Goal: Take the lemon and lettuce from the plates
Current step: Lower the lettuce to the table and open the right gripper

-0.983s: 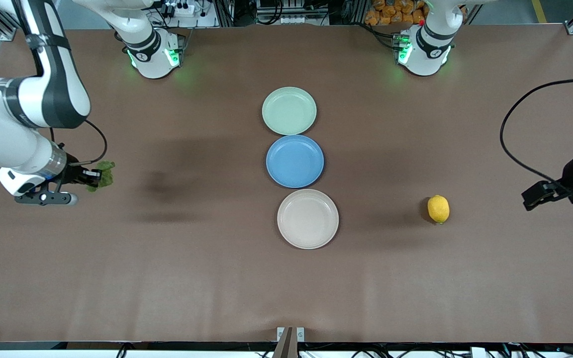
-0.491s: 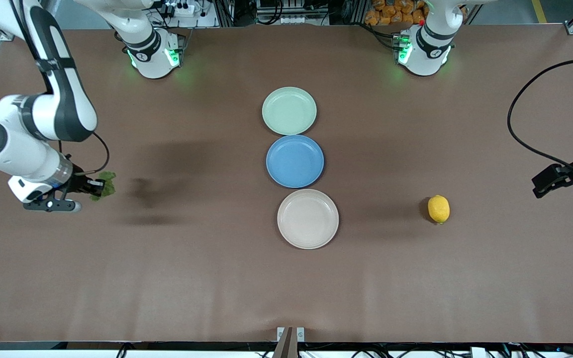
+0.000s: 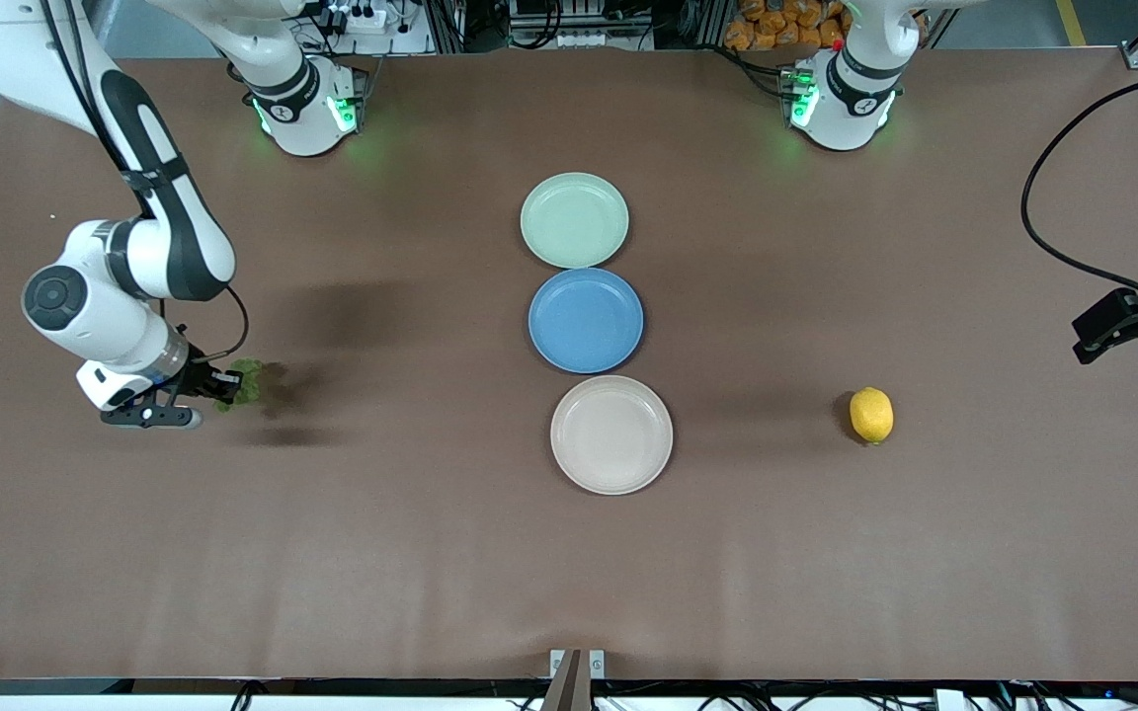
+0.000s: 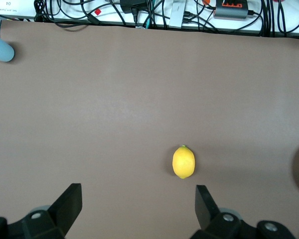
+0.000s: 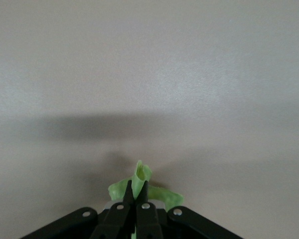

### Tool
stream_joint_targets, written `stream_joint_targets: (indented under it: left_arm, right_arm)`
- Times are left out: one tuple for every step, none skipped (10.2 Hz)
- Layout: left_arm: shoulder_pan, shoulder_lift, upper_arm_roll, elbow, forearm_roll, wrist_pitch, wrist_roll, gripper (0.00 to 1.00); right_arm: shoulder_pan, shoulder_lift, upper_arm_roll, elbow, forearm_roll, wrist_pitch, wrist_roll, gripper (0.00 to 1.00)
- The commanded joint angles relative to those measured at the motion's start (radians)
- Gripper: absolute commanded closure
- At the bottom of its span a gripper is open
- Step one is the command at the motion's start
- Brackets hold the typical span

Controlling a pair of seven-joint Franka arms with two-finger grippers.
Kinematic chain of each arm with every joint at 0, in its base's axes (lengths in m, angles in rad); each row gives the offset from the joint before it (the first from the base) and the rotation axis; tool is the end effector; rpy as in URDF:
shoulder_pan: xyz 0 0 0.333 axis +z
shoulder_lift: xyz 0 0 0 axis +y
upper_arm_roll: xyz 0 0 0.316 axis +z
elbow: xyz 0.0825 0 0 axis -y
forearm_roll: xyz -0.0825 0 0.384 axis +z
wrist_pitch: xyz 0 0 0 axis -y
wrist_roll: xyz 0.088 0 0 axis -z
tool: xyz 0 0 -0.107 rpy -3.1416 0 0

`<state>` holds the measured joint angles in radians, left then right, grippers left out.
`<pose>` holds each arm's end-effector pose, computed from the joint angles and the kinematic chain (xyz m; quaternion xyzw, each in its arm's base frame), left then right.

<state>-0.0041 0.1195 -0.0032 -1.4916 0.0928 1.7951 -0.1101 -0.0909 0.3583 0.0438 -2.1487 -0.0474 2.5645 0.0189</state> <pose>0.6127 0.0035 0.6151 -0.9937 -0.0450 -0.0943 0.0403 0.5756 -0.0265 0.2381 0.9994 -0.0151 0.0290 0.0063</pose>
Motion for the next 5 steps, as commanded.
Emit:
stream_joint_targets:
  left_arm:
    - [0.006,-0.030,0.000,-0.009,-0.021,-0.019,0.026,0.00]
    - [0.006,-0.034,0.002,-0.009,-0.021,-0.019,0.027,0.00]
    - [0.004,-0.040,0.003,-0.009,-0.021,-0.019,0.026,0.00]
    - [0.006,-0.041,0.002,-0.009,-0.021,-0.019,0.024,0.00]
    - [0.004,-0.047,0.003,-0.009,-0.021,-0.020,0.023,0.00]
  right_arm:
    - [-0.009,0.022,0.007,-0.033,0.023,0.080,-0.017,1.00]
    - [-0.009,0.027,0.008,-0.033,0.023,0.085,-0.016,1.00]
    - [-0.009,0.027,0.008,-0.031,0.023,0.083,-0.014,1.00]
    - [-0.012,0.025,0.008,-0.017,0.023,0.070,-0.010,0.79]
    - [-0.012,0.019,0.007,-0.016,0.023,0.068,-0.016,0.01]
